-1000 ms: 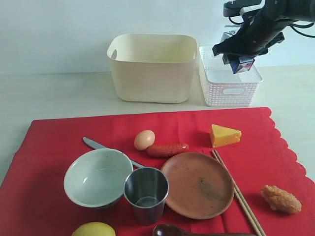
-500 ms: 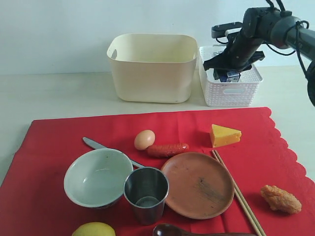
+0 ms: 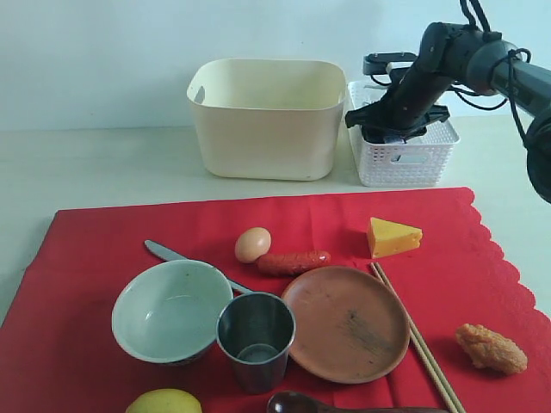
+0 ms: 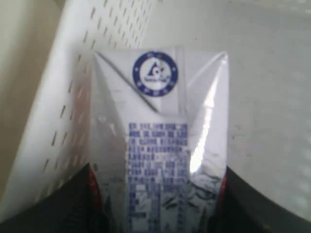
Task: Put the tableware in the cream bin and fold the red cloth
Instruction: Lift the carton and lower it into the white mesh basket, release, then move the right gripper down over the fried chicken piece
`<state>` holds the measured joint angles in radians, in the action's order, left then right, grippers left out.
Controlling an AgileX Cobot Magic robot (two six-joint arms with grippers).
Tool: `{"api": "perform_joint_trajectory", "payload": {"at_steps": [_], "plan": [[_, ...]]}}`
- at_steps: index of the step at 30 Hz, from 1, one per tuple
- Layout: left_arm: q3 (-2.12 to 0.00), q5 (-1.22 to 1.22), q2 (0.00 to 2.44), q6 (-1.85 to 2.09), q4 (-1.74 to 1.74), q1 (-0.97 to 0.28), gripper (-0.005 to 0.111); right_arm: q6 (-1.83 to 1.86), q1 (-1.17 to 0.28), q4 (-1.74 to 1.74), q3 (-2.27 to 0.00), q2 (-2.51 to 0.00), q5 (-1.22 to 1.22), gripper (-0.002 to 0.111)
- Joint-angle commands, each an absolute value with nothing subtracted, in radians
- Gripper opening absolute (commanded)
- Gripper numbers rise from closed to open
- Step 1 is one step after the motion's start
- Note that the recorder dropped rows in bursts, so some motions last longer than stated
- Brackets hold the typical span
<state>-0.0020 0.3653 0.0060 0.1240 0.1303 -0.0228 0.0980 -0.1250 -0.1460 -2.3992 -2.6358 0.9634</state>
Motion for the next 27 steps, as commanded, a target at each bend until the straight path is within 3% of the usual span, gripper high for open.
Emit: {"api": "perform_joint_trajectory", "payload": {"at_steps": [1,6,15,27], "plan": [[0.000,0.356,0.000,0.122,0.134,-0.020,0.000,0.102,-0.121,-0.150,-2.413,-2.631,0.969,0.020],[0.000,0.356,0.000,0.122,0.134,-0.020,0.000,0.094,-0.121,-0.132,-2.413,-2.631,0.978,0.044],[0.000,0.356,0.000,0.122,0.134,-0.020,0.000,0.075,-0.121,-0.130,-2.416,-2.618,1.004,0.068],[0.000,0.356,0.000,0.122,0.134,-0.020,0.000,0.075,-0.121,-0.027,-2.416,-2.475,1.157,0.072]]}}
